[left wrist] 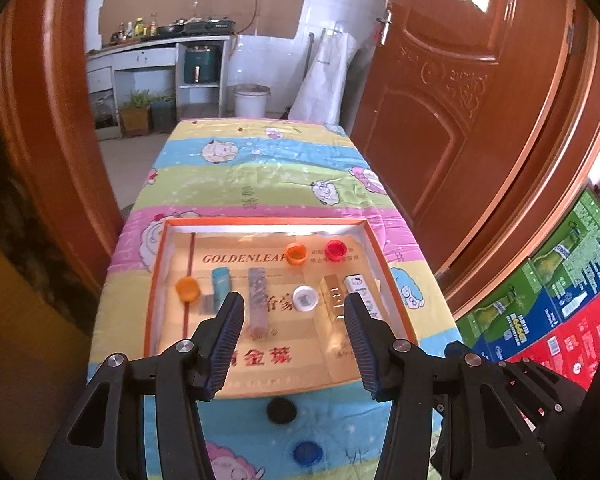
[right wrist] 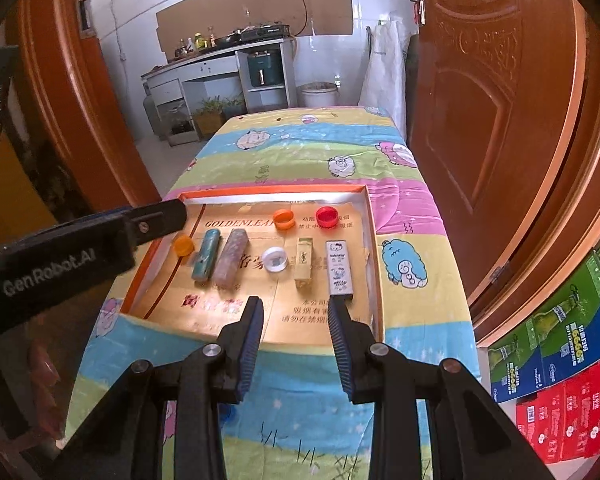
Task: Organize rigid objects
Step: 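Withdraw both open tools from the box back over the quilt, then move the right tool over the blue cap while the left tool approaches the black cap, then grasp the blue cap with the right tool while the left tool grasps the black cap, then carry the blue cap and black cap with both tools into the box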
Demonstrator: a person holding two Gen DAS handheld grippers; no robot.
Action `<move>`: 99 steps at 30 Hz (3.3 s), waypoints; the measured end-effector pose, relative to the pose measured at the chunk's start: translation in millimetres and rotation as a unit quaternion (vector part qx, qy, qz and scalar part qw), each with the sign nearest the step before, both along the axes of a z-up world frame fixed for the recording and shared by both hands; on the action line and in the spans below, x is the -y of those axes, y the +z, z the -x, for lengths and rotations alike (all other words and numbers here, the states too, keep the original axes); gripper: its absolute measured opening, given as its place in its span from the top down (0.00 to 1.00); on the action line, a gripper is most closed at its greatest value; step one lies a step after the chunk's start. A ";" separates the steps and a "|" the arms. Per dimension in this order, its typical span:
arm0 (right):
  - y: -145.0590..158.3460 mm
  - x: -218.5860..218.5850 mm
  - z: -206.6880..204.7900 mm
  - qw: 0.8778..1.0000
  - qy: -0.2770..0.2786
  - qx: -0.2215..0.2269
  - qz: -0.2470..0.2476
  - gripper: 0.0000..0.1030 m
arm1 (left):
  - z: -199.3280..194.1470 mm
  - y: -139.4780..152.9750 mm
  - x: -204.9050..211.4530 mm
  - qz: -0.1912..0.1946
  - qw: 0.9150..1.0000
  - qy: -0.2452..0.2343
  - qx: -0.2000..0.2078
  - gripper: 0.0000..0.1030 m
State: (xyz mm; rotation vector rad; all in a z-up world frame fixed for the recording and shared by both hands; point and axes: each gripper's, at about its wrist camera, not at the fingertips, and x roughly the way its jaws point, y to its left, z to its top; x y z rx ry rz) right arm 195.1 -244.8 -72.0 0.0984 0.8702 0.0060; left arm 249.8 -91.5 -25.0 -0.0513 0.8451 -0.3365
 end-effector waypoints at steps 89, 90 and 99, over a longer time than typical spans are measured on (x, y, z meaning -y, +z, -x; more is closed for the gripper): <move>-73.5 -39.1 42.9 0.999 0.044 -0.005 0.011 0.70 | 57.3 -89.8 -48.8 -0.007 0.998 0.036 -0.042 0.70; -71.0 -40.9 42.9 0.999 0.045 -0.003 0.013 0.70 | 58.5 -87.0 -51.7 -0.006 0.998 0.039 -0.040 0.70; -45.5 -59.1 41.2 0.997 0.064 0.023 0.021 0.70 | 62.1 -55.9 -72.8 0.001 0.998 0.059 -0.018 0.70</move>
